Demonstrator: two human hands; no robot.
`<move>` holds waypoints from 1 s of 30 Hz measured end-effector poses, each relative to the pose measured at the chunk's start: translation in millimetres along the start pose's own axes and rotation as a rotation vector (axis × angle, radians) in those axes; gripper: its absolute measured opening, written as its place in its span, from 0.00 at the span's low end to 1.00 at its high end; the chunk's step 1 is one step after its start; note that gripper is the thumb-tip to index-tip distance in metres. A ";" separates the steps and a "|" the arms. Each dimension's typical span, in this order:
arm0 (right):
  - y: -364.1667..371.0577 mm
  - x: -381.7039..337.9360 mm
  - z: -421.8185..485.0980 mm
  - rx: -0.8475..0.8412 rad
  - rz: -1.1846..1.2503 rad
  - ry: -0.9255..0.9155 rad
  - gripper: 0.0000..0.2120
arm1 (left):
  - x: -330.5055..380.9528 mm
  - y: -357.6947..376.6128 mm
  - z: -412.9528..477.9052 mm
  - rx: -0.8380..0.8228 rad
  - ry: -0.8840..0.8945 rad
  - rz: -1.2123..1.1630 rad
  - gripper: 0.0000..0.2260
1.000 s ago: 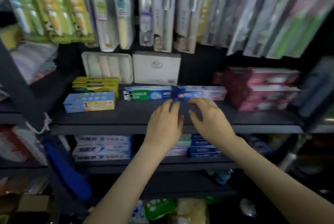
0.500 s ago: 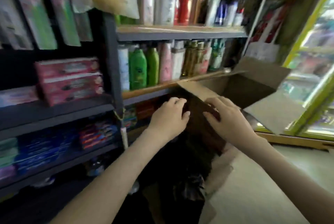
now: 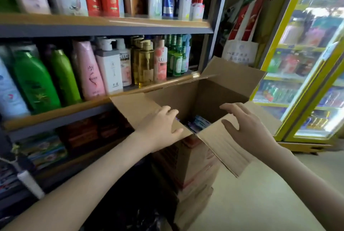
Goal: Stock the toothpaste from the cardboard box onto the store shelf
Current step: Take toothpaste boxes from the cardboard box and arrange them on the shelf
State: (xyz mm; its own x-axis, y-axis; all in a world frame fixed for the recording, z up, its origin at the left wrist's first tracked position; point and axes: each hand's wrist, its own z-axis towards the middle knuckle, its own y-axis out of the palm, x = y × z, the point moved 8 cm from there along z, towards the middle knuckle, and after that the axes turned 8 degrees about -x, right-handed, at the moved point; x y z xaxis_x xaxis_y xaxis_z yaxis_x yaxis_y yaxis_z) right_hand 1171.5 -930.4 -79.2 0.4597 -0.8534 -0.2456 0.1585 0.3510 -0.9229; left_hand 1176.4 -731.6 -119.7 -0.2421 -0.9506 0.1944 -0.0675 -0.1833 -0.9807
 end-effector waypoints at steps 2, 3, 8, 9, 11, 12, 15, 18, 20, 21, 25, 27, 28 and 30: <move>3.7 29.2 34.1 -0.024 -0.001 -0.041 0.18 | 4.3 12.1 39.4 -0.021 -0.038 -0.018 0.30; 6.7 43.2 50.9 -0.045 0.001 -0.054 0.18 | 4.6 17.2 57.7 -0.043 -0.064 -0.023 0.31; 22.7 108.2 114.5 -0.156 0.031 -0.103 0.20 | -12.1 10.8 142.0 -0.061 -0.191 0.131 0.35; 26.9 117.3 122.0 -0.168 0.035 -0.111 0.20 | -18.2 7.2 153.1 -0.057 -0.222 0.160 0.36; 35.7 139.6 140.7 -0.205 0.056 -0.134 0.21 | -20.9 4.4 180.5 -0.048 -0.276 0.191 0.37; 40.3 149.4 152.2 -0.230 0.061 -0.156 0.21 | -21.1 5.1 193.1 -0.038 -0.312 0.190 0.37; 52.0 164.9 188.7 -0.280 0.082 -0.267 0.22 | -22.6 17.2 213.8 -0.038 -0.424 0.178 0.37; 59.1 165.2 218.3 -0.299 0.108 -0.389 0.23 | -31.0 23.7 219.3 -0.021 -0.537 0.196 0.38; 64.6 158.3 234.8 -0.307 0.121 -0.462 0.24 | -38.7 16.5 218.3 0.011 -0.567 0.200 0.38; 67.7 153.2 242.5 -0.308 0.129 -0.497 0.25 | -43.7 11.2 217.1 0.020 -0.567 0.198 0.37; 85.2 128.3 267.9 -0.303 0.128 -0.622 0.25 | -75.9 0.1 210.8 -0.005 -0.576 0.239 0.35; 93.6 115.3 277.7 -0.299 0.130 -0.661 0.26 | -93.7 3.0 209.1 -0.036 -0.599 0.304 0.35; 97.6 109.3 282.3 -0.292 0.123 -0.674 0.26 | -100.9 5.6 208.8 -0.054 -0.606 0.327 0.35; 107.4 99.0 291.0 -0.277 0.101 -0.694 0.27 | -111.8 11.2 208.5 -0.080 -0.612 0.362 0.35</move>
State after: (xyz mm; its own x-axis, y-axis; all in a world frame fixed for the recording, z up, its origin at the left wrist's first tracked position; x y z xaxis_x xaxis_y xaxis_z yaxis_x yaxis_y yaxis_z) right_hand 1488.4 -865.1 -116.3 0.9200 -0.3510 -0.1742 -0.0968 0.2271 -0.9690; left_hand 1404.6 -679.5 -156.6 0.3219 -0.9227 -0.2123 -0.1620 0.1673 -0.9725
